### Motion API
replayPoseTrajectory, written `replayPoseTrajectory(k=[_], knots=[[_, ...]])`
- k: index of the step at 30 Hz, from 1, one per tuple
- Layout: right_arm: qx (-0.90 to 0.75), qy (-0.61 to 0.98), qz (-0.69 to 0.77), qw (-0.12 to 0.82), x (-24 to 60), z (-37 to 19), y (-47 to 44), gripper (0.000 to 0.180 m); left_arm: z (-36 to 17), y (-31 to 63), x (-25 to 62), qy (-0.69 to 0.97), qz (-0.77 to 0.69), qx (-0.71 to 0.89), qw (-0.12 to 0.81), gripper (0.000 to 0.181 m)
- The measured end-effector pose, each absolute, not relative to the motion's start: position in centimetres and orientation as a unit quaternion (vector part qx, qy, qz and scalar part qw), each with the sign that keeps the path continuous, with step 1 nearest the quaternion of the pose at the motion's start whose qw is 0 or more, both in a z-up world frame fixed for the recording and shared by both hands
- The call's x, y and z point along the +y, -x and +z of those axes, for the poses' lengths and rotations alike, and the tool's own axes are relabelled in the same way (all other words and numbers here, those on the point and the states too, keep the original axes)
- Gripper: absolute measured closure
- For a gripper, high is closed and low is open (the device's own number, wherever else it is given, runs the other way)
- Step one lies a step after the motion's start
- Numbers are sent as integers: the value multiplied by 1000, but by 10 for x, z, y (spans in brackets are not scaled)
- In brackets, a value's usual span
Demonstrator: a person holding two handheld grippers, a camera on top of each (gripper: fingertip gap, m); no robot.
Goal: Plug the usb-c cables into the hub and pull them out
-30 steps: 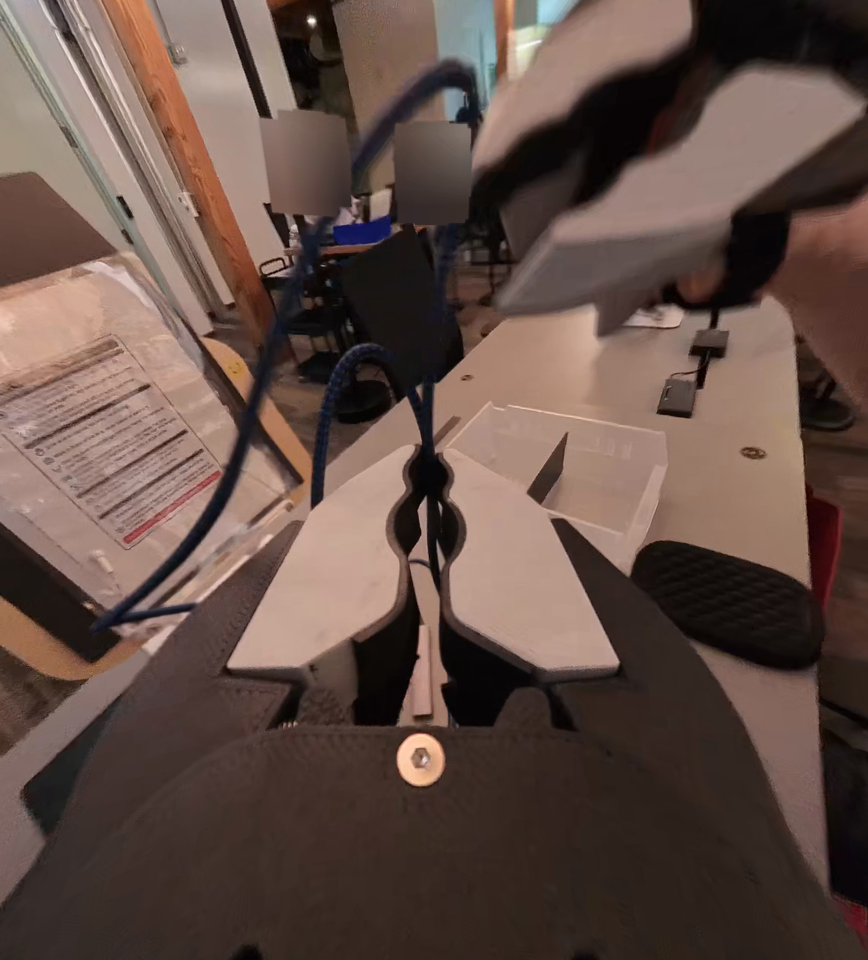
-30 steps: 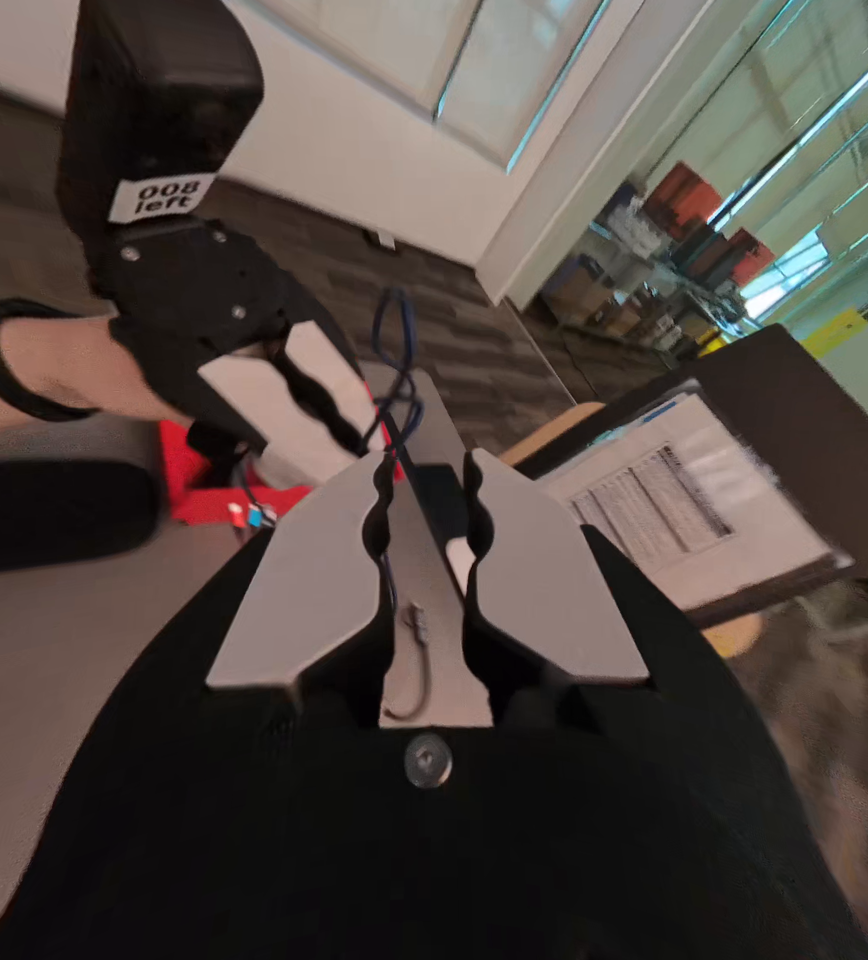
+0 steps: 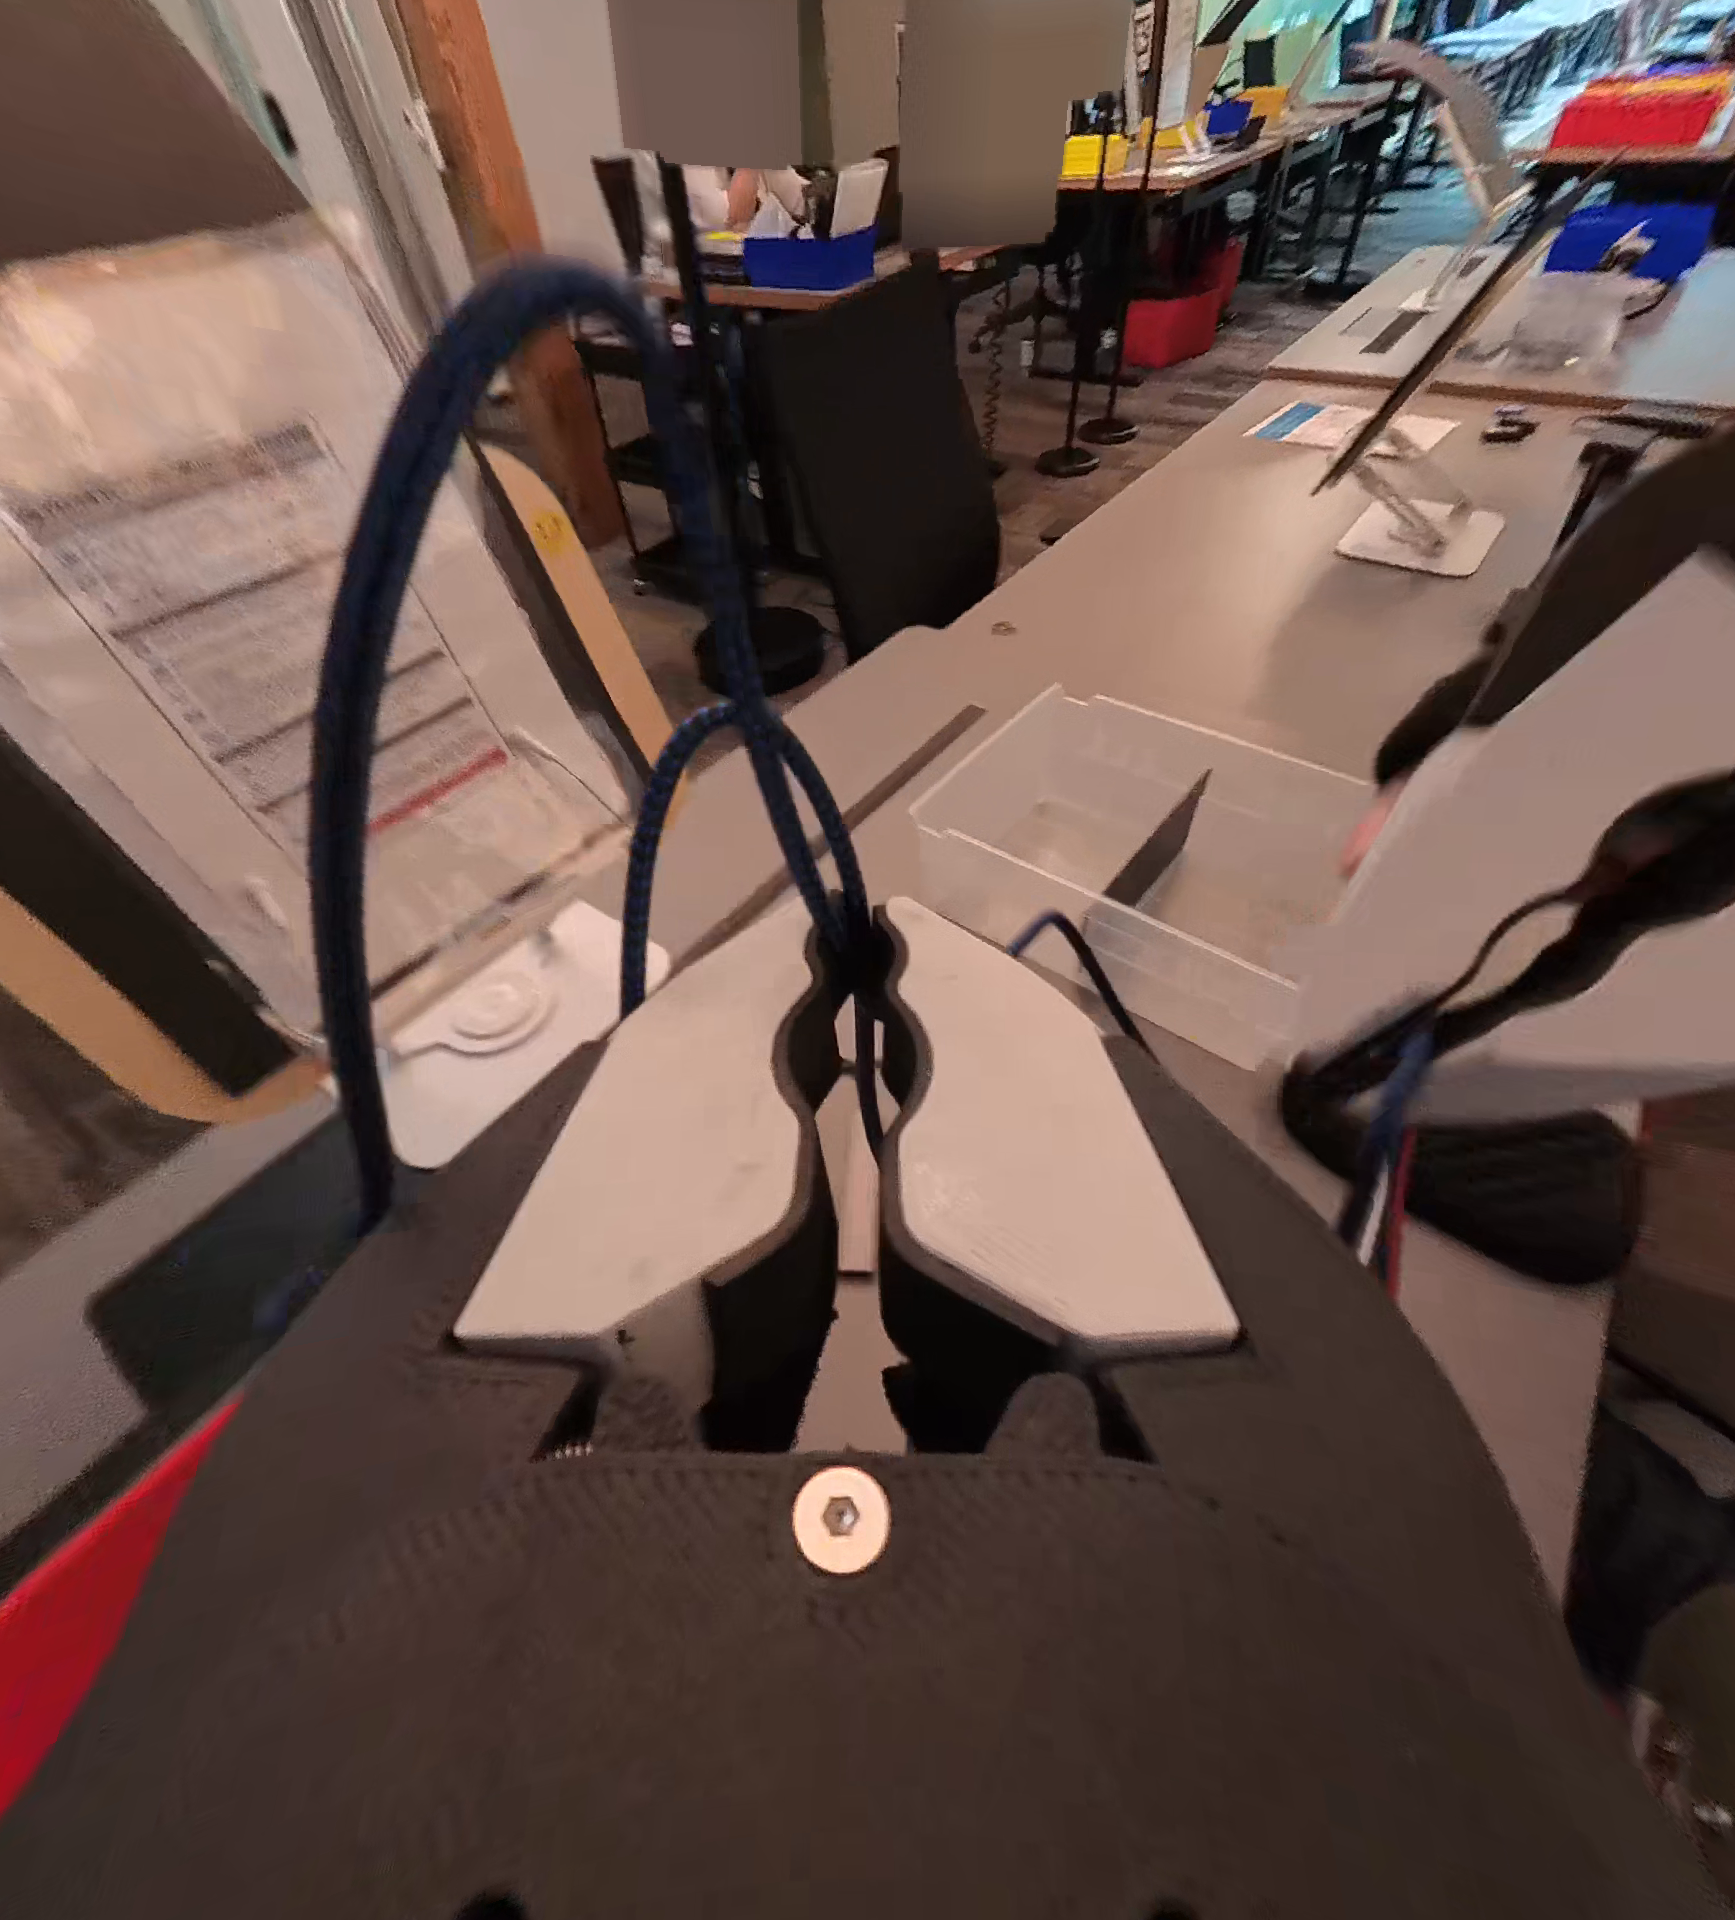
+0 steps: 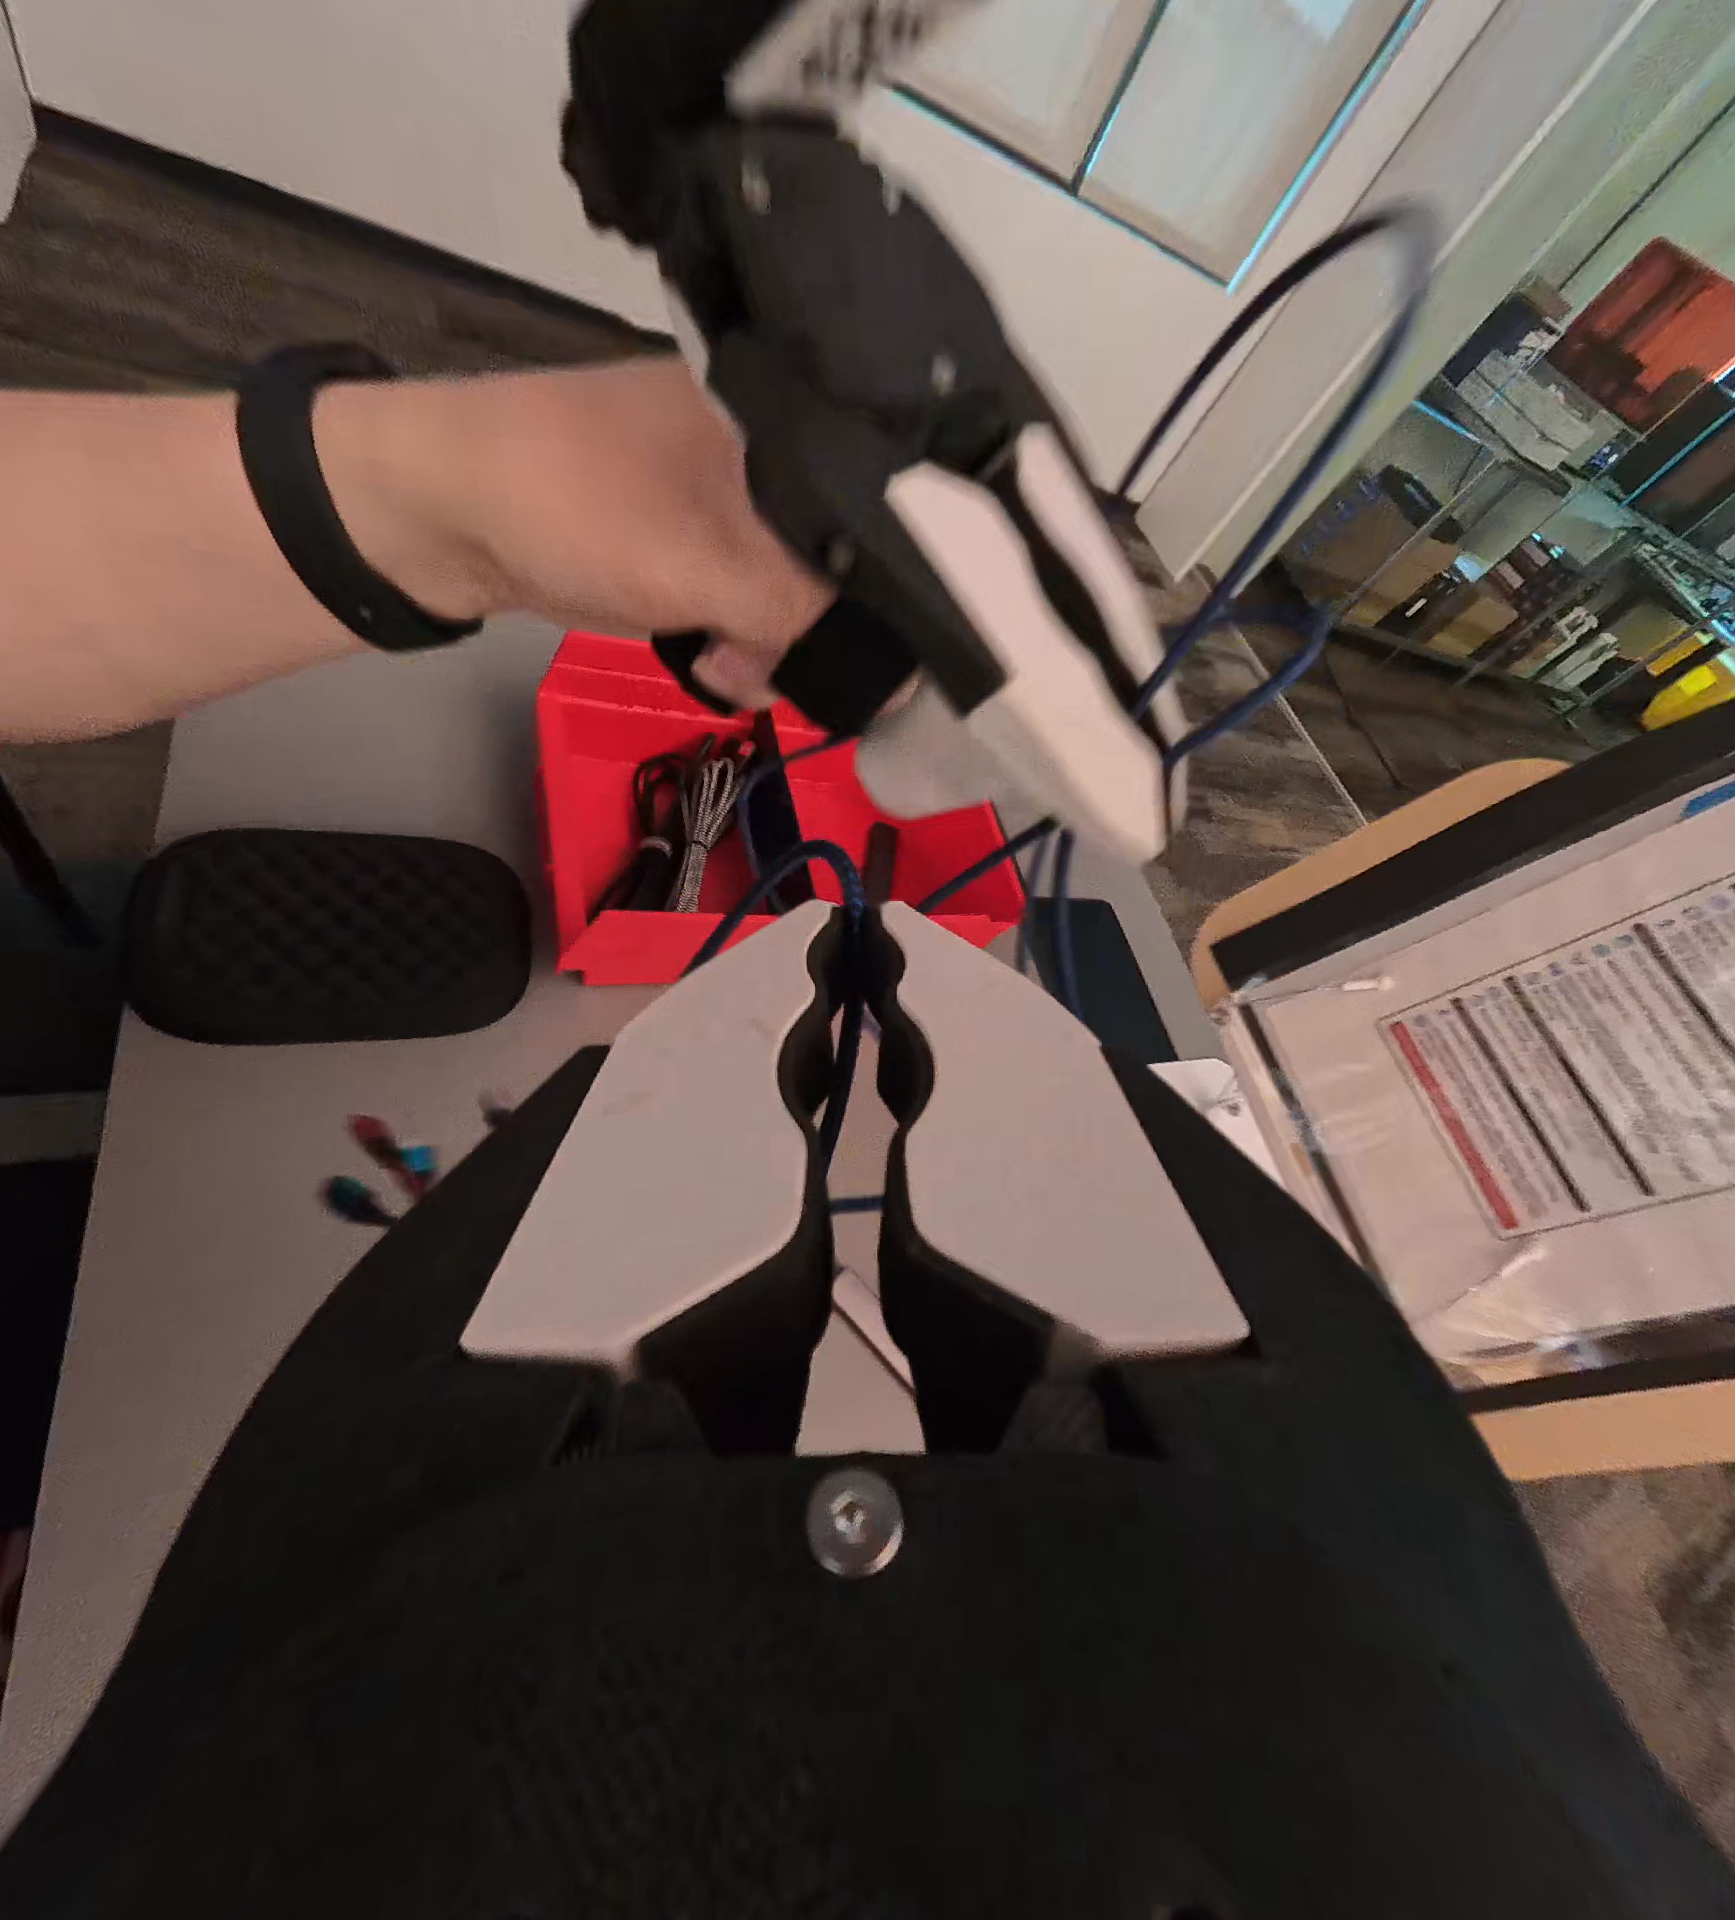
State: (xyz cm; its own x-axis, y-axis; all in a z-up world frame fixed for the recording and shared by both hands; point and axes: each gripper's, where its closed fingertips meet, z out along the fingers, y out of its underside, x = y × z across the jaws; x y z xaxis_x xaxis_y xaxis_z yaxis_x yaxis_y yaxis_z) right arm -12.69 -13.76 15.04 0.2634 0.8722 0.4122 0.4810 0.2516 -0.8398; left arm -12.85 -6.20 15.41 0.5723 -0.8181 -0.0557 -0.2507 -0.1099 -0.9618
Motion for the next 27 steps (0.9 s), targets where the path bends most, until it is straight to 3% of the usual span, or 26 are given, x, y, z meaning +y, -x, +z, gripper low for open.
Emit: replayPoseTrajectory(k=[15, 27], knots=[[-572, 595, 46, 564, -131, 231, 78, 177, 102, 150, -48, 693, -364, 340, 520, 178], [-455, 638, -93, 614, -86, 261, -12, 176, 70, 217, -45, 738, -276, 306, 535, 178]])
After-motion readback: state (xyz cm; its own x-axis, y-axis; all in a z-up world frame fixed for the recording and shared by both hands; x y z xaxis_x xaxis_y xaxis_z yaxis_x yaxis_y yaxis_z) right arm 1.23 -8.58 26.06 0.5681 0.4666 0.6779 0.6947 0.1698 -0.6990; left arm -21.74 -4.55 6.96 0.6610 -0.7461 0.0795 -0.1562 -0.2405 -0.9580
